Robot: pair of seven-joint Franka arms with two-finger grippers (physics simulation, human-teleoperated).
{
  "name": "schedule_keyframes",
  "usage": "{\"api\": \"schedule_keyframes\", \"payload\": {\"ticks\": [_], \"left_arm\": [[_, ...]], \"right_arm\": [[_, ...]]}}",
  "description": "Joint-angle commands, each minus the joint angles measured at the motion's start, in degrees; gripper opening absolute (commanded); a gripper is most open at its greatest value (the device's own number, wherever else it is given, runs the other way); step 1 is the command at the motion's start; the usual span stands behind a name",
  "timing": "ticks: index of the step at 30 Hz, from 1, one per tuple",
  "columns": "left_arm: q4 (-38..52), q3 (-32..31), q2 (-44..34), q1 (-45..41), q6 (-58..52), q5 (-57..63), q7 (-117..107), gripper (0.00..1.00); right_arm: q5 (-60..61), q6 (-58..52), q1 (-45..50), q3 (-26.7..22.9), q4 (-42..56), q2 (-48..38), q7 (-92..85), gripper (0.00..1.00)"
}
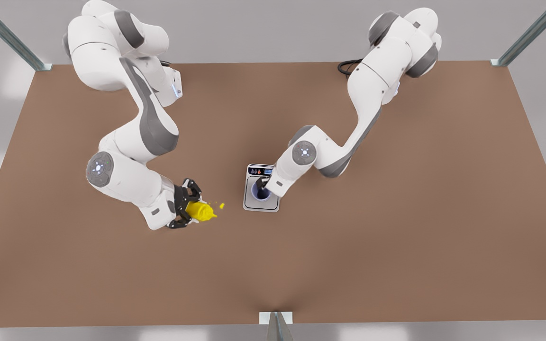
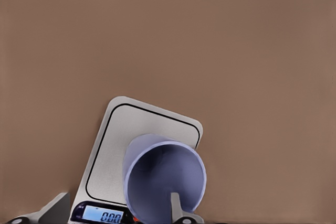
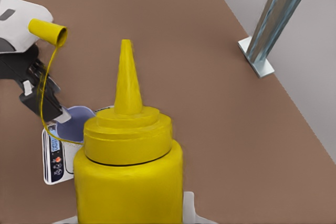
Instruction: Move cup to the weight, pick up sauce bottle, pour sauce
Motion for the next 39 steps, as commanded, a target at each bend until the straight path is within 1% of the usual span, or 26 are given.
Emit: {"api": "schedule_keyframes", "payload": {"ticks": [1, 2, 3, 4, 5, 6, 7, 8, 9, 10, 11, 12, 13, 15, 19, 26, 30, 34, 37, 39], "left_arm": [[0.0, 0.3, -1.3, 0.2, -1.1, -2.1, -1.1, 1.0], [0.1, 2.1, -3.7, 0.6, -3.9, -5.5, -1.3, 1.0], [0.1, 8.3, -8.0, 0.9, -6.4, -13.6, -1.1, 1.0], [0.3, 10.9, -12.6, 9.0, -16.1, -18.2, 1.8, 1.0], [4.9, 12.6, -14.1, 14.9, -30.1, -18.6, 13.7, 1.0], [8.9, 15.9, -14.5, 18.5, -38.6, -19.4, 21.8, 1.0], [9.0, 16.2, -16.2, 21.4, -41.7, -18.3, 30.7, 1.0], [8.2, 16.4, -19.9, 21.8, -44.5, -8.9, 41.8, 1.0], [4.8, 16.4, -25.4, 21.5, -45.9, -3.6, 45.6, 1.0], [0.8, 16.4, -30.1, 20.4, -45.8, 1.6, 50.0, 1.0], [-2.1, 16.4, -32.3, 20.1, -44.3, 3.0, 50.2, 1.0], [-2.9, 16.4, -33.1, 20.1, -41.5, 3.1, 50.2, 1.0], [-3.0, 16.4, -32.9, 20.2, -40.8, 3.1, 50.2, 1.0], [-2.9, 16.4, -31.3, 20.2, -40.9, 3.1, 49.9, 1.0], [-2.9, 16.5, -31.0, 20.5, -40.9, 3.1, 49.9, 1.0], [-3.0, 16.6, -30.3, 20.5, -41.2, 3.0, 49.9, 1.0], [-3.3, 16.6, -30.1, 20.6, -41.2, 3.0, 49.9, 1.0], [-3.3, 16.7, -29.9, 20.6, -41.2, 3.0, 49.8, 1.0], [-3.3, 16.7, -29.9, 20.5, -41.2, 3.0, 49.8, 1.0], [-3.3, 16.7, -29.9, 20.5, -41.2, 3.0, 49.8, 1.0]], "right_arm": [[-0.5, 0.0, 0.5, 0.0, 0.0, 0.0, 0.4, 0.47], [-1.0, 0.0, 1.1, 0.0, 0.0, 0.0, 0.9, 0.47], [-2.2, 0.0, 2.2, 0.0, 0.0, 0.0, 1.5, 0.47], [-3.4, 0.0, 2.9, 0.0, -0.1, 0.0, 2.4, 0.47], [-3.3, -0.2, 2.9, 0.1, -0.4, -0.2, 2.5, 0.47], [-3.4, -0.6, 3.6, 0.2, -2.3, -2.5, 2.5, 0.47], [-3.4, -0.6, 3.6, 0.5, -5.5, -5.1, 2.3, 0.47], [-3.3, -0.5, 3.9, 0.5, -8.0, -7.3, 2.4, 0.47], [-2.9, -0.4, 4.0, 1.1, -10.9, -9.9, 2.6, 0.47], [-2.9, -0.2, 3.9, 2.7, -12.5, -11.1, 2.7, 0.47], [-2.8, -0.2, 3.6, 4.0, -13.8, -11.7, 2.7, 0.47], [-2.8, -0.2, 3.6, 5.1, -14.8, -12.2, 2.6, 0.47], [-2.8, -0.2, 3.6, 6.2, -14.7, -12.0, 2.6, 0.47], [-2.9, 0.0, 4.0, 6.3, -14.7, -12.0, 2.6, 0.47], [-6.5, 2.2, 7.0, 6.3, -14.8, -11.3, 5.1, 0.47], [-8.7, 2.9, 6.8, 6.3, -14.7, -9.0, 5.9, 0.47], [-7.1, 2.7, 5.7, 6.3, -13.9, -9.0, 6.2, 0.47], [9.6, -0.1, -2.3, 6.3, -11.3, -9.1, 4.2, 0.47], [26.0, -0.9, -9.2, 6.3, -11.6, -8.8, -5.5, 0.47], [34.7, -1.9, -13.4, 6.2, -12.1, -5.5, -15.9, 0.47]]}}
